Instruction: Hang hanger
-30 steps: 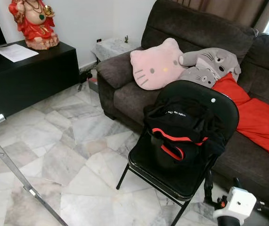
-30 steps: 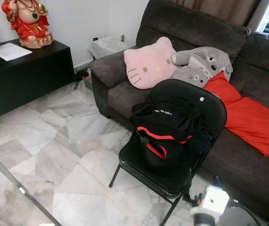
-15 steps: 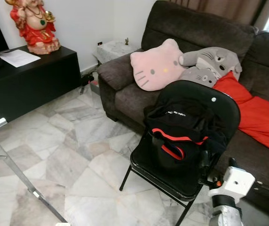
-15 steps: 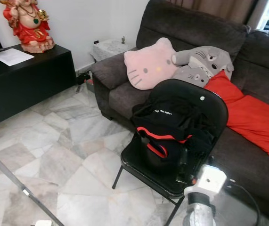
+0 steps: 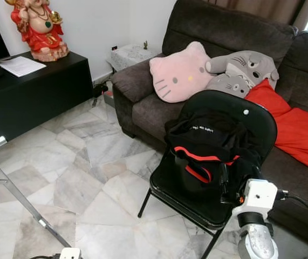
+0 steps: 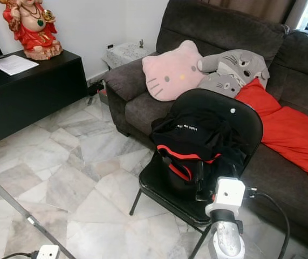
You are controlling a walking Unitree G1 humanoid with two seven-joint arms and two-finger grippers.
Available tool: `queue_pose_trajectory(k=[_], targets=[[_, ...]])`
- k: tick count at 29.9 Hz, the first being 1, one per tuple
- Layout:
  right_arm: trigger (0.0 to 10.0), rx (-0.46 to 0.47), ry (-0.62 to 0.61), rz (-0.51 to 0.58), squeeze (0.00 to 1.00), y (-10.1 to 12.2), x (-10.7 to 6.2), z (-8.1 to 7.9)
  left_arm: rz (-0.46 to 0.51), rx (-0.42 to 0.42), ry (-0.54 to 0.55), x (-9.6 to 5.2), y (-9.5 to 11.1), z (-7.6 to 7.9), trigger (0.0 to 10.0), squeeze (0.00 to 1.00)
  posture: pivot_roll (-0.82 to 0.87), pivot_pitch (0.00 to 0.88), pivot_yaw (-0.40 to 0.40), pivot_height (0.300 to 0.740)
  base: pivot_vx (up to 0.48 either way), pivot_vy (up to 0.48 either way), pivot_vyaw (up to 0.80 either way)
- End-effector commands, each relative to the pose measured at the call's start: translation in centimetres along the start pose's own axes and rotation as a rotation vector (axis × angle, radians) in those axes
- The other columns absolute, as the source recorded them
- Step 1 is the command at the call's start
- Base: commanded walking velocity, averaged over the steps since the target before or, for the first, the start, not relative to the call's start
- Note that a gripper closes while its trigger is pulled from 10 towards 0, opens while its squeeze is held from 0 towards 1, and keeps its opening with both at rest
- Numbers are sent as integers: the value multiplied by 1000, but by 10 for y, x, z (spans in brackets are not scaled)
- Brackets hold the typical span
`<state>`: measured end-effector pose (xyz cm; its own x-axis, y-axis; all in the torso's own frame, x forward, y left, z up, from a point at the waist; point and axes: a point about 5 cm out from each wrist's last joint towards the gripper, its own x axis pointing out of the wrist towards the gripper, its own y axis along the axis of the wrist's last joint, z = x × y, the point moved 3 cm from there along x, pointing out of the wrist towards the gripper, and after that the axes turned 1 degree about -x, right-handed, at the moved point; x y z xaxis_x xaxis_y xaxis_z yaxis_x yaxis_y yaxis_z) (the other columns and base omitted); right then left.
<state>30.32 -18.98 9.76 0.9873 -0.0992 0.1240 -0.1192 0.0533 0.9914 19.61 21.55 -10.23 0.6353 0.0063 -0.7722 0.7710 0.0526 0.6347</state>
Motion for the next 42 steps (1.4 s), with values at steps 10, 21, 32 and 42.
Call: queue_pose_trajectory(k=[10,21,32,42], targets=[[10000,8,-7,31,0,15,5,4,-24,-55,35,-1,-8,-1,10000,0,-193,74,-70,740,0,0,0],[10000,24,-13,45,0,22,7,3,-28,-64,39,-2,-11,-1,10000,0,-196,95,-65,740,110,0,0],[10000,71,-36,27,0,19,9,3,-38,-58,40,-3,-15,-3,10000,0,-191,97,-56,740,250,0,0],[10000,79,-37,33,0,21,8,2,-50,-49,32,-4,-19,-2,10000,0,-195,86,-45,740,254,0,0]])
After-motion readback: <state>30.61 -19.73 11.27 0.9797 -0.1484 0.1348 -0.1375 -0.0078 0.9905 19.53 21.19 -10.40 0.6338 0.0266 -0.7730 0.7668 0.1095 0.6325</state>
